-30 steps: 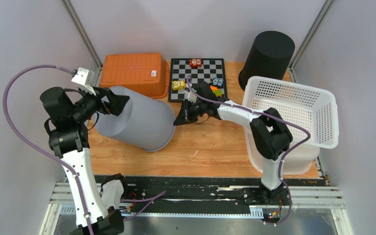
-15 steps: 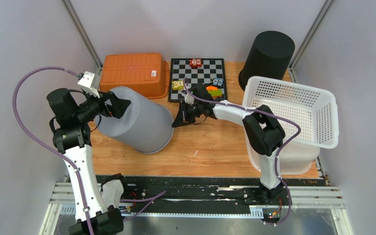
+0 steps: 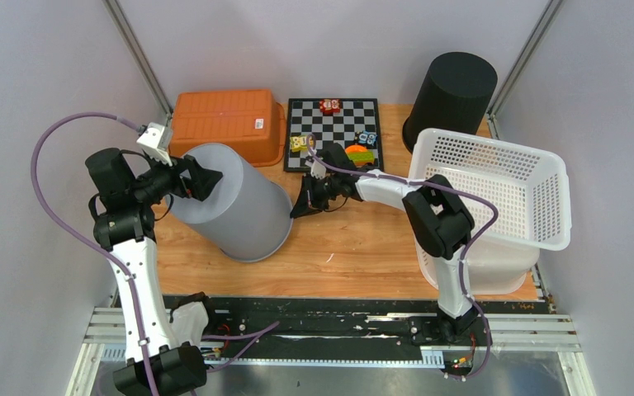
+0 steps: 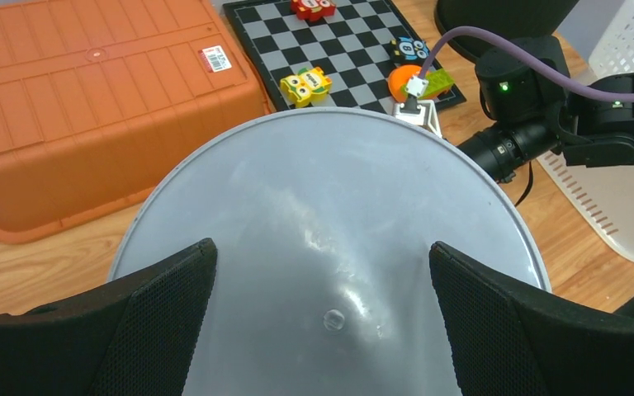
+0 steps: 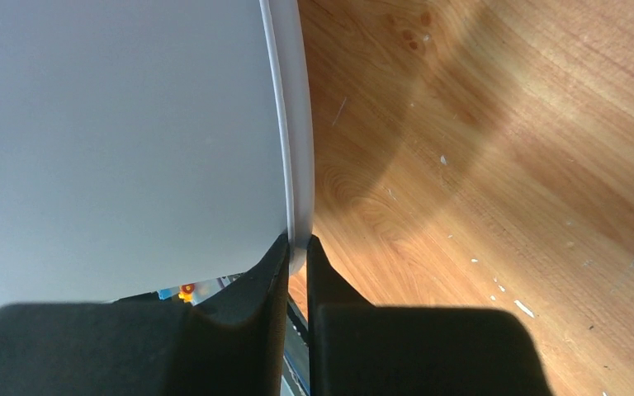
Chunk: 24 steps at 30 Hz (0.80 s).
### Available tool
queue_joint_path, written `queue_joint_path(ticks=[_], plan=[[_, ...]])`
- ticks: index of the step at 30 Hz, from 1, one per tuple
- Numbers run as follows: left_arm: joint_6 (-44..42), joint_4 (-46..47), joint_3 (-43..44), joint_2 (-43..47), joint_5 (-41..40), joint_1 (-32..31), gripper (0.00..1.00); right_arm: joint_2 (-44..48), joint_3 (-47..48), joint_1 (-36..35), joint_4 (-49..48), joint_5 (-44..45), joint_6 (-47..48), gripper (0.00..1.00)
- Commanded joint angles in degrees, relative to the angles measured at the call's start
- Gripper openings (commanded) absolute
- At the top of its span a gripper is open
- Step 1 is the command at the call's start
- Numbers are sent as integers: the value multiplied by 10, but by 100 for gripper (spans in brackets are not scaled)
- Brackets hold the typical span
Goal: Turn the large container upside down
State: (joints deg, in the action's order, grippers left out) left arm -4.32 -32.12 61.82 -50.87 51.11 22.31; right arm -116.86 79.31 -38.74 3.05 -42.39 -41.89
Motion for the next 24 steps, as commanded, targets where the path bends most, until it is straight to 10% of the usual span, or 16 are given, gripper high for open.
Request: queue_joint_path(ticks=[1, 24], plan=[[-13, 7, -13, -6, 11, -2, 100, -18, 26, -10, 4, -31, 13, 2], [-51, -9, -33, -24, 17, -2, 100, -56, 47, -7, 6, -50, 6, 2]])
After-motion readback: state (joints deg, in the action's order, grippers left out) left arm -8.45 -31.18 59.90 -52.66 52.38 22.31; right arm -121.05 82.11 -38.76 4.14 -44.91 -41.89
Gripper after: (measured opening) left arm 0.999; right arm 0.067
